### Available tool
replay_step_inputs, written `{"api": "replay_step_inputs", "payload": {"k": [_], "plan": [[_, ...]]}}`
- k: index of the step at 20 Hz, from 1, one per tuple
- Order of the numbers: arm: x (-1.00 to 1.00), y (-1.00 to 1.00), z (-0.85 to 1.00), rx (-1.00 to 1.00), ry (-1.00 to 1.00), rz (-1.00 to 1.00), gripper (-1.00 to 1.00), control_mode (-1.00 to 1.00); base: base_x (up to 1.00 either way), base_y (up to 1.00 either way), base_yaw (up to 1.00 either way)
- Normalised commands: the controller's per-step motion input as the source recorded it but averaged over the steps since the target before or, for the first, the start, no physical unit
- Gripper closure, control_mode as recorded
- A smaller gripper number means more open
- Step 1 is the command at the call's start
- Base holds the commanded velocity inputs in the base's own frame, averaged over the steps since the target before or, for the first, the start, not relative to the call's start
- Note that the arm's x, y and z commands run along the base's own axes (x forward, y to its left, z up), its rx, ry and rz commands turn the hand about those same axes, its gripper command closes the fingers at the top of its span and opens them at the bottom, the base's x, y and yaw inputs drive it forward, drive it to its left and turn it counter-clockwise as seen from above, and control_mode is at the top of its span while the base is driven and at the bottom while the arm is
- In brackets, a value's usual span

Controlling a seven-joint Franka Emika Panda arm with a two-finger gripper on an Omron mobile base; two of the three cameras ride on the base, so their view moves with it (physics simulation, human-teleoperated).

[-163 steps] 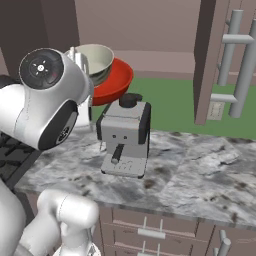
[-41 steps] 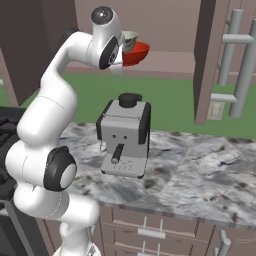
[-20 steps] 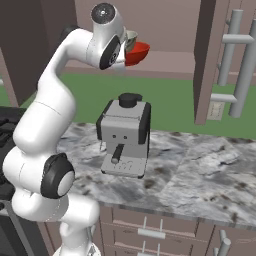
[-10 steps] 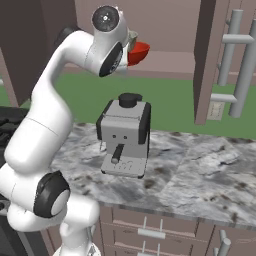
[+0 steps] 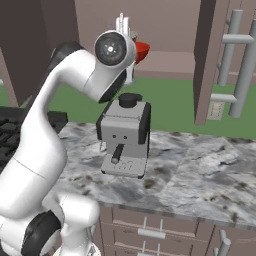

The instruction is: Pick up the bowls on the counter and stack them on top of one another in the open cabinet. Place the smaller bowl on top of the larger bowl.

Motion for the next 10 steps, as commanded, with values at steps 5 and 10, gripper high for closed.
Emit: {"api": "replay_step_inputs", "payload": {"k": [5, 10], "plan": [[-0.79, -0.25, 0.0, 0.05, -0.14, 0.0, -1.0, -1.0, 0.0, 0.0, 0.0], [-0.76, -0.14, -0.04, 0.01, -0.08, 0.0, -1.0, -1.0, 0.0, 0.0, 0.0]]}}
